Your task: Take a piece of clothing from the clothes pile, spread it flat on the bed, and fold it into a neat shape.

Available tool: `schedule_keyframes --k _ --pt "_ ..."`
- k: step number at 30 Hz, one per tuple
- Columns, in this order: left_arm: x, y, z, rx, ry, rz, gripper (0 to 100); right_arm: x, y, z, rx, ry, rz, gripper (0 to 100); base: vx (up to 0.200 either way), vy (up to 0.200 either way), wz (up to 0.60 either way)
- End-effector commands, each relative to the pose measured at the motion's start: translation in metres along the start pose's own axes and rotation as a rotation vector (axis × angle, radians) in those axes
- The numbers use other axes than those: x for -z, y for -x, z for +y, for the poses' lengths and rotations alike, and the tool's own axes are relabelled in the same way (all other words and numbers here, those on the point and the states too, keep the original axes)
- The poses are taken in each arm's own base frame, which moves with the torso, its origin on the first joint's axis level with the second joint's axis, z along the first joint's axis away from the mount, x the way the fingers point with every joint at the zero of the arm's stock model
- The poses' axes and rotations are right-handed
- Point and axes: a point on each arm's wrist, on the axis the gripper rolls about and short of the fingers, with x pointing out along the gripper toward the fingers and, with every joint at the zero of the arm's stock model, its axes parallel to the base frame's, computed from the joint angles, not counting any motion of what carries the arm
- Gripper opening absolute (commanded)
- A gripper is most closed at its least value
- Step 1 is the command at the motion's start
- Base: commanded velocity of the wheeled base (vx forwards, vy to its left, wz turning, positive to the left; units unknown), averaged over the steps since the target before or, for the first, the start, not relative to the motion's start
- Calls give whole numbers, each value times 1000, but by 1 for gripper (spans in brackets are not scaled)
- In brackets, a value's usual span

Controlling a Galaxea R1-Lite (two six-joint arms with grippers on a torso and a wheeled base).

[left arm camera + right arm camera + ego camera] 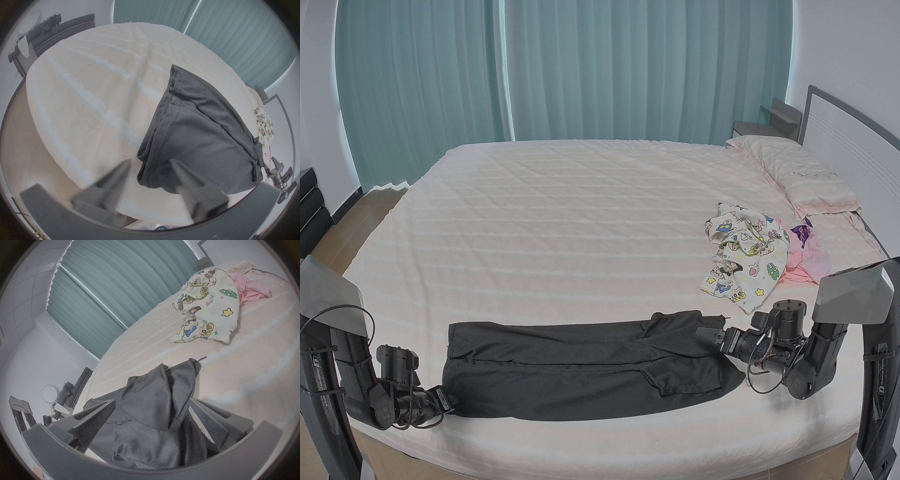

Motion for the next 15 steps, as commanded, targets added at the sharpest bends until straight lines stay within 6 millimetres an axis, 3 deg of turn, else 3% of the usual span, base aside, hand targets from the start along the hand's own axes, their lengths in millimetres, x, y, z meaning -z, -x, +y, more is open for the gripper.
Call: schedule_keyframes --k 1,7,10,15 --pt "-3 6 -2 16 3 -24 100 -1 0 0 -1 0 -3 100 0 0 0" --pt "-29 29 -18 170 70 -143 100 -3 0 -1 0 0 -10 100 0 0 0" --pt "-43 19 -25 203 113 -176 100 -2 0 0 -2 1 -7 100 0 0 0" --pt "-48 -8 -26 187 120 -160 100 -1 0 1 -4 2 -3 100 0 0 0"
